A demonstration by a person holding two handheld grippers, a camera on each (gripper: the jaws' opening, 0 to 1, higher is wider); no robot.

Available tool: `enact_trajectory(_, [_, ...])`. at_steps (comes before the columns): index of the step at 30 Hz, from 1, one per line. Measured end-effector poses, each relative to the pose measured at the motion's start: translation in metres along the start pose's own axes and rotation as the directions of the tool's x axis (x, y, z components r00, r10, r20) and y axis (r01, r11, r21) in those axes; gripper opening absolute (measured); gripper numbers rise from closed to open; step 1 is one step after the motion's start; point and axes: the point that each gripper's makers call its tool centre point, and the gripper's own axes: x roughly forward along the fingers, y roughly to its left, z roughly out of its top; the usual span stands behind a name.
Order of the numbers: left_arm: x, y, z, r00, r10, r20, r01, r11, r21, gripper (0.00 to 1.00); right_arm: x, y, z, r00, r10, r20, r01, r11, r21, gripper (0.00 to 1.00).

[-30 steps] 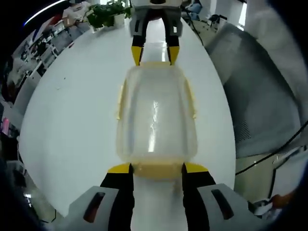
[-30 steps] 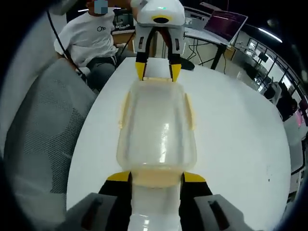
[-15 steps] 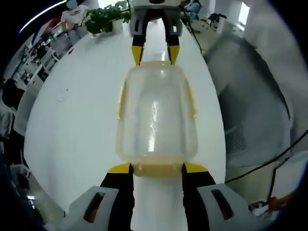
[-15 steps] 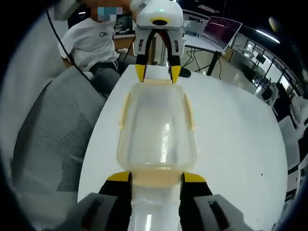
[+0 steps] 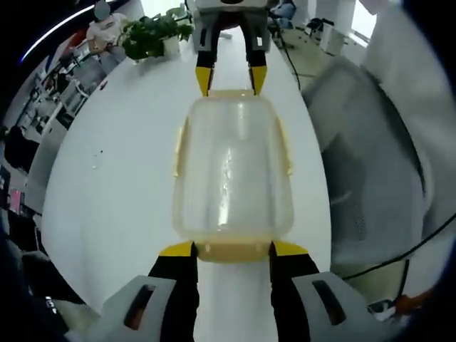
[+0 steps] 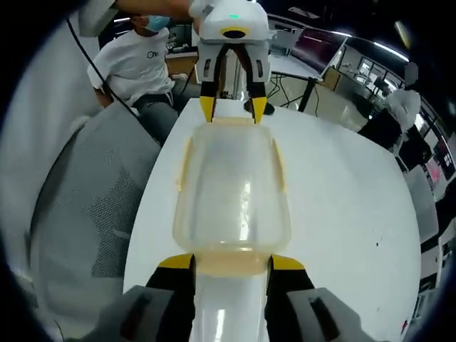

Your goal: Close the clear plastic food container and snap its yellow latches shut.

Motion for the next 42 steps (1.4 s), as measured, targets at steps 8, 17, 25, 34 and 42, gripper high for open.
enact_trajectory(8, [0.012,0.0,0.026,1.0,-0.006,-0.009,0.006,1.0,0.023,0.37,-0.015,0.001,-0.024,1.0,-0.016,-0.025,0.017,1.0,0.006,0.36])
enact_trajectory(17, [0.022,0.0,0.051,1.0,-0.016,0.002,0.016,0.999,0.034,0.37,-0.032,0.005,-0.046,0.999,-0.018,-0.029,0.019,1.0,0.024,0.37])
enact_trajectory(25, [0.035,-0.002,0.075,1.0,-0.027,0.008,0.027,0.999,0.044,0.37,-0.043,0.008,-0.07,0.999,-0.014,-0.035,0.015,0.999,0.037,0.37])
enact_trajectory(34, [0.052,-0.001,0.097,0.999,-0.039,0.021,0.038,0.998,0.044,0.37,-0.052,0.008,-0.096,0.999,0.0,-0.042,0.002,0.999,0.049,0.36])
enact_trajectory(42, [0.066,0.001,0.112,0.999,-0.045,0.026,0.043,0.998,0.046,0.37,-0.056,0.009,-0.117,0.999,0.002,-0.04,0.0,0.999,0.055,0.37])
